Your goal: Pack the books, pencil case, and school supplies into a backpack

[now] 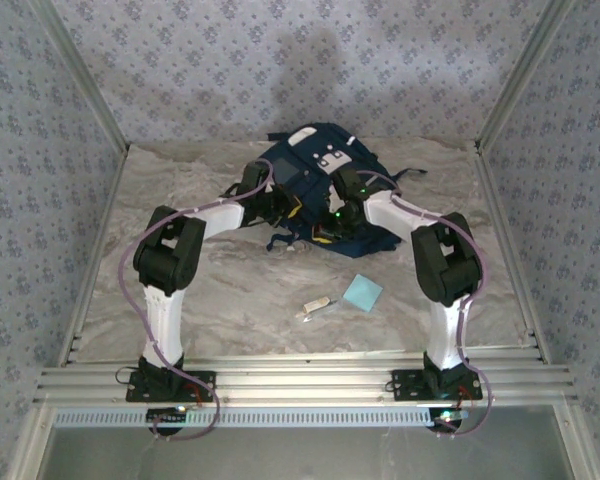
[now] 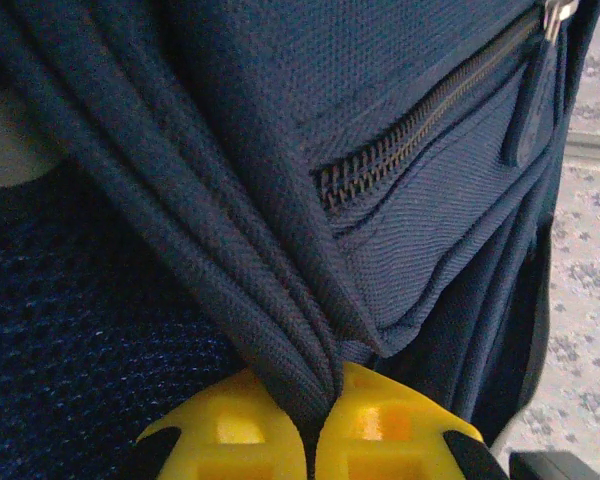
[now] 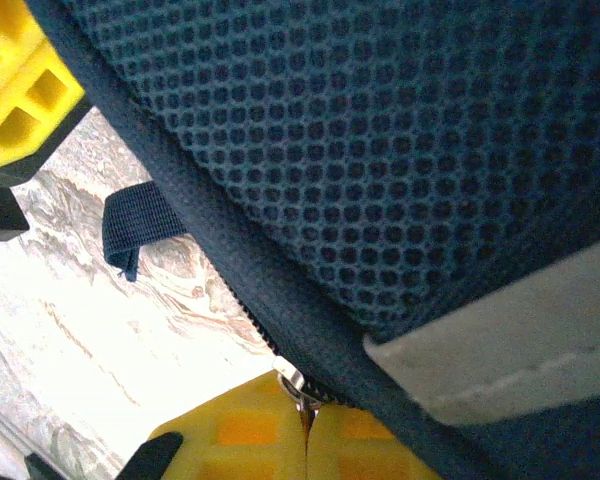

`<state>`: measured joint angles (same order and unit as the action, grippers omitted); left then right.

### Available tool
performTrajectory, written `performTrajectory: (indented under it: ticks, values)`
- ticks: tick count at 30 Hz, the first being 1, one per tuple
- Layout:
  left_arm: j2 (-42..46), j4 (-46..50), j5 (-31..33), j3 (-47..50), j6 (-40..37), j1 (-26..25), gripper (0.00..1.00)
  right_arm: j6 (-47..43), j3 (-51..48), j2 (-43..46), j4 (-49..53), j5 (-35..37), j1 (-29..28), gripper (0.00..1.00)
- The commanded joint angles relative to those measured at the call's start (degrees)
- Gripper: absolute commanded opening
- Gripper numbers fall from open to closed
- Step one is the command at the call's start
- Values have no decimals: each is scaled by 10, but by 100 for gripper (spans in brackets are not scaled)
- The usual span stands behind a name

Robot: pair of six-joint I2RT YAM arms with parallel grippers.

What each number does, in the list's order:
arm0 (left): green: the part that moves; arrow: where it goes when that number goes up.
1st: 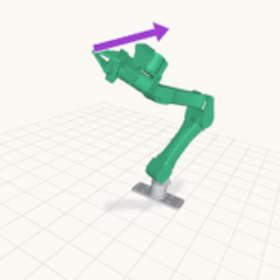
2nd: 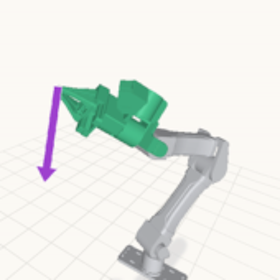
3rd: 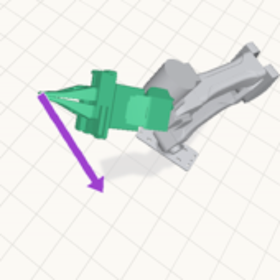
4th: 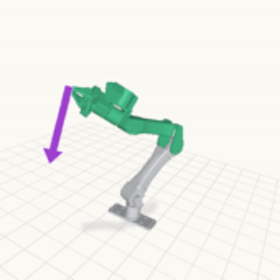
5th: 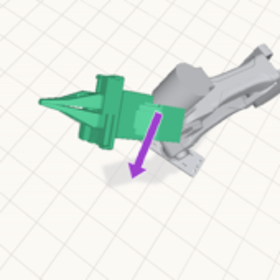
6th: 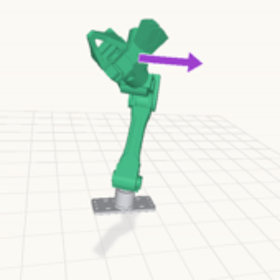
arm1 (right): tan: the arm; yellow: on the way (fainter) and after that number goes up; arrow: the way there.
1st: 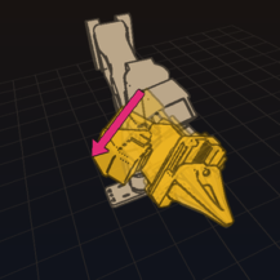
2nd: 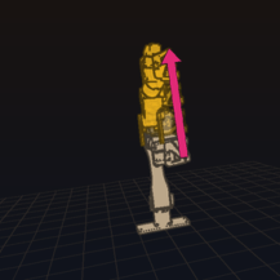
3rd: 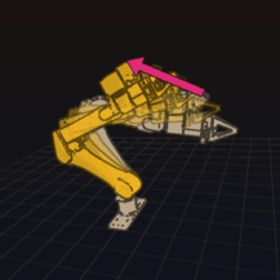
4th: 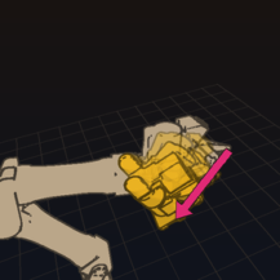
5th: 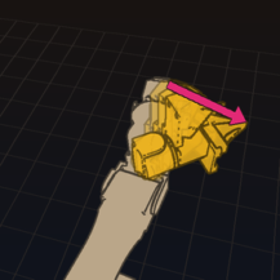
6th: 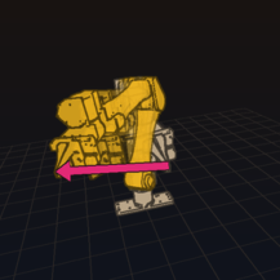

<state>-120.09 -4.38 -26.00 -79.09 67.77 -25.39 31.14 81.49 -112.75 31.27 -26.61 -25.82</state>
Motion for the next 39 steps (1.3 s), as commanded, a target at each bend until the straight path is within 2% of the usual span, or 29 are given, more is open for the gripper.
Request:
performTrajectory:
  ticks: [1,8,15,21,27,30,32,33,36,39]
  values:
    - [19,22,-10,15,-40,31,0,-88,10,32,90,-11,33,0]
    - [49,104,-12,-7,-115,77,0,-161,10,52,165,-12,91,0]
    - [46,136,-4,-27,-150,108,0,-176,3,93,189,-31,119,0]
    - [49,152,-6,-35,-170,125,0,-205,16,105,227,-2,151,0]
    - [47,209,-24,-69,-215,147,1,-208,24,92,195,29,176,0]
    - [69,217,-37,-66,-212,149,17,-197,35,76,175,0,159,0]
    - [94,214,-48,-55,-201,138,34,-191,46,65,170,-31,131,0]
    - [107,211,-49,-46,-194,131,40,-184,48,61,166,-46,119,0]
    - [155,167,-45,2,-147,106,47,-144,41,57,124,-87,83,0]
    - [197,75,-30,86,-63,72,51,-114,38,45,94,-86,50,0]
